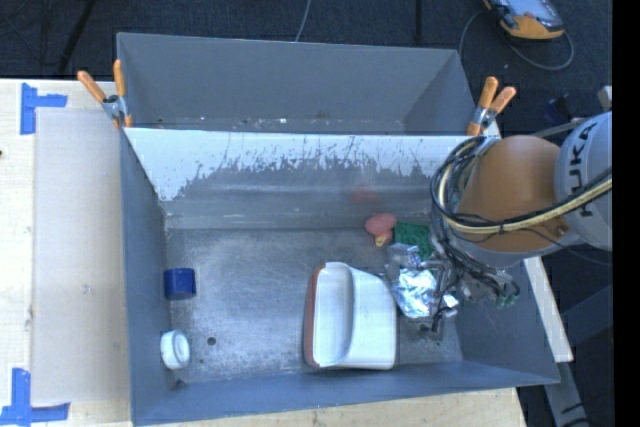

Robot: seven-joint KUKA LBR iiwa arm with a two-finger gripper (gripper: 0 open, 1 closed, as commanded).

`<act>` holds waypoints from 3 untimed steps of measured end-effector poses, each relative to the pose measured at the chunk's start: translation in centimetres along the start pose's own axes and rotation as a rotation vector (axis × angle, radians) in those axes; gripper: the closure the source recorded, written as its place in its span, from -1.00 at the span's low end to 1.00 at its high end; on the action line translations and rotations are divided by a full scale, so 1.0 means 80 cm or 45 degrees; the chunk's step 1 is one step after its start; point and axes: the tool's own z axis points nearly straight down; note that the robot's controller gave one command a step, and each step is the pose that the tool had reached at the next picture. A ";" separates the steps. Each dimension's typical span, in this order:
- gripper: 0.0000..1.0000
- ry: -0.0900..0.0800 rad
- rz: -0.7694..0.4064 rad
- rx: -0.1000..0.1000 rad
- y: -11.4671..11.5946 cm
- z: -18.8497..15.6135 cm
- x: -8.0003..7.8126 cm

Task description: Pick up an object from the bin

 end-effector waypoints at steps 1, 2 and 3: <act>1.00 -0.002 -0.004 0.002 0.000 -0.002 -0.001; 1.00 -0.011 -0.095 0.006 0.043 -0.192 0.027; 1.00 -0.005 -0.363 0.006 -0.023 -0.200 0.019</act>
Offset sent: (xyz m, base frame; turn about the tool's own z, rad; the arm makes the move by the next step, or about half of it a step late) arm 0.0000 0.0000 0.0000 0.0000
